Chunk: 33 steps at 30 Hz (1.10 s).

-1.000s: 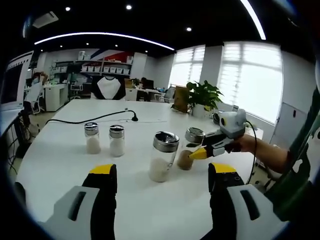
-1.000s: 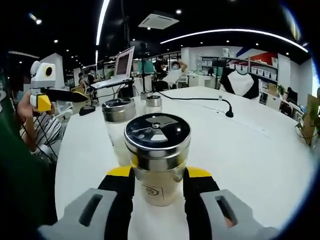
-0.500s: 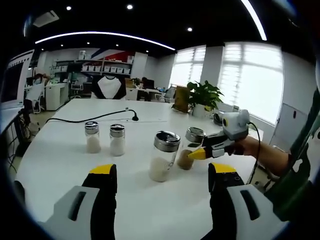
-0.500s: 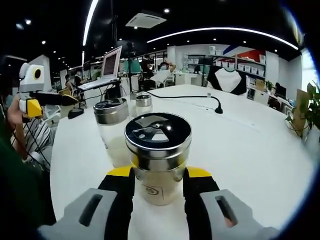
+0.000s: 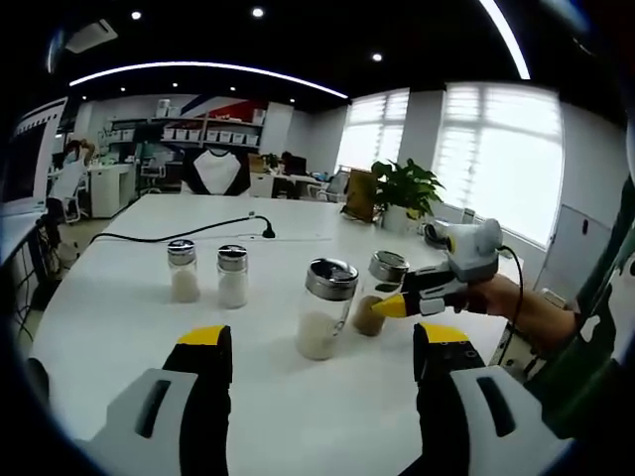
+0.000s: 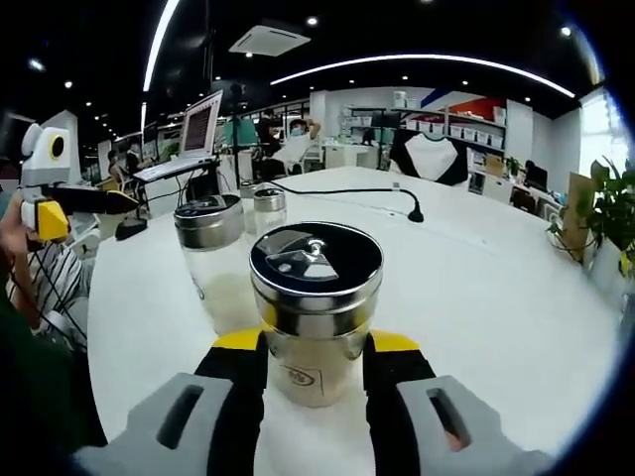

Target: Rotate the seasoning bottle until the label or dispensing opening points toward the visible target arrow and the bottle remains upright within the marked orientation range

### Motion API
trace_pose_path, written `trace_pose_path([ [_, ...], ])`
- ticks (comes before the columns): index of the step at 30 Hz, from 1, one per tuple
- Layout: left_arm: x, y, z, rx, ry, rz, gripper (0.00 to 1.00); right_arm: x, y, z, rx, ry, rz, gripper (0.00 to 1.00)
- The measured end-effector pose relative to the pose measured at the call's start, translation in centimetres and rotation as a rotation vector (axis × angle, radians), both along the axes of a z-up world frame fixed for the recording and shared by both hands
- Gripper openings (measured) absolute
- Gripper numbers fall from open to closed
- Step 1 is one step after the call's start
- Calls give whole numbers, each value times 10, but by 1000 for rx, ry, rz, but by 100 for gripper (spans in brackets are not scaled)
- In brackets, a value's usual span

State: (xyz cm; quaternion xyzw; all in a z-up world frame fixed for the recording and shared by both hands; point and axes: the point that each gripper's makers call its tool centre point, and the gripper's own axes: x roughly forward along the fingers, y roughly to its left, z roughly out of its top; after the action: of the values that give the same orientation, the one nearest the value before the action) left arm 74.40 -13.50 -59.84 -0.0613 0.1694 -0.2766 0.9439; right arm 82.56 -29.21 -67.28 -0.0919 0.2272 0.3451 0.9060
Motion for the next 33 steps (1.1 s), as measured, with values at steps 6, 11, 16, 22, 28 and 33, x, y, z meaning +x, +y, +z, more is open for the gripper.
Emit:
trace_pose_path([
  [6,-1,-3,-1,1,4,-5,79,1,-1,-1,-2,-7,-37,37],
  [11,0,-1,-2,0,6,-2,79,1,-1,-1,-11,-14,-83,36],
  [16,0,0,-4,2,11,-2,79,1,-1,-1,-15,-9,-108,36],
  [22,0,-1,-5,-2,15,-5,79,0,-1,-1,-18,-10,-139,36],
  [28,0,0,-5,0,15,-9,79,0,-2,-1,-19,-15,-151,36],
  [33,2,1,-6,-2,16,-5,79,0,-2,-2,-19,-21,-169,36],
])
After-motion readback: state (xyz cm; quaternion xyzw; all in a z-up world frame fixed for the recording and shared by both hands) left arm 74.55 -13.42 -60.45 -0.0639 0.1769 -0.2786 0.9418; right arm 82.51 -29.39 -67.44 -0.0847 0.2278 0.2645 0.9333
